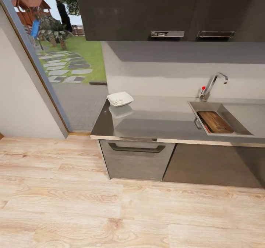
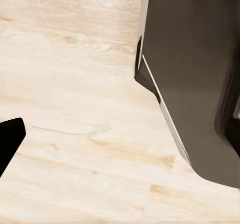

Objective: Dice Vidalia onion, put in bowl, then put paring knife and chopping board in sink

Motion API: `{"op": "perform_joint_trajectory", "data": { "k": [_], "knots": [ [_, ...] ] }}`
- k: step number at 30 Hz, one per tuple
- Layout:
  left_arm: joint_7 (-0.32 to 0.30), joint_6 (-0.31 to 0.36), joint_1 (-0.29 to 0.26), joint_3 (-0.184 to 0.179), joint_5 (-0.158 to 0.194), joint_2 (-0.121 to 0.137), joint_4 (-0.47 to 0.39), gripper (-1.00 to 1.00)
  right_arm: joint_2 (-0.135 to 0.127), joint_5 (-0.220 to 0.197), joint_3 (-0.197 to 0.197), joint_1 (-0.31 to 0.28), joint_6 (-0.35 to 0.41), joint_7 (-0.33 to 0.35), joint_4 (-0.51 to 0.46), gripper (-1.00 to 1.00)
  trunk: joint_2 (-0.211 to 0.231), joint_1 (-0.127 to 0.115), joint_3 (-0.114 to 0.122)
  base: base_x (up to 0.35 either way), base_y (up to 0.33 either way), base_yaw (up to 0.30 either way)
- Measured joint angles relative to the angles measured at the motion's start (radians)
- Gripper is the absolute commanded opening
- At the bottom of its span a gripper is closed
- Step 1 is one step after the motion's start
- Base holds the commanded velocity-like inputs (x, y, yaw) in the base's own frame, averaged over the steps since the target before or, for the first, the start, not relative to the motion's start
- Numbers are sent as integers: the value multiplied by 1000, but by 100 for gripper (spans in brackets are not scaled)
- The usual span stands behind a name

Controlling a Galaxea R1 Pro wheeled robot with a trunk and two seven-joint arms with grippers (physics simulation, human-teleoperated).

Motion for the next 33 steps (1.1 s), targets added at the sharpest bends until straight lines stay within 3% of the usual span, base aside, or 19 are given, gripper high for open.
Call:
{"op": "perform_joint_trajectory", "data": {
  "k": [13,33],
  "knots": [
    [-1,2,0,-2,-1,7,174,100,28,0,-3,5,6,-3,-5,100,0,0,11,0,0,-41],
    [-1,1,0,-2,-1,7,188,100,34,-5,-10,5,6,-4,-12,100,0,0,43,0,0,-1]
  ]
}}
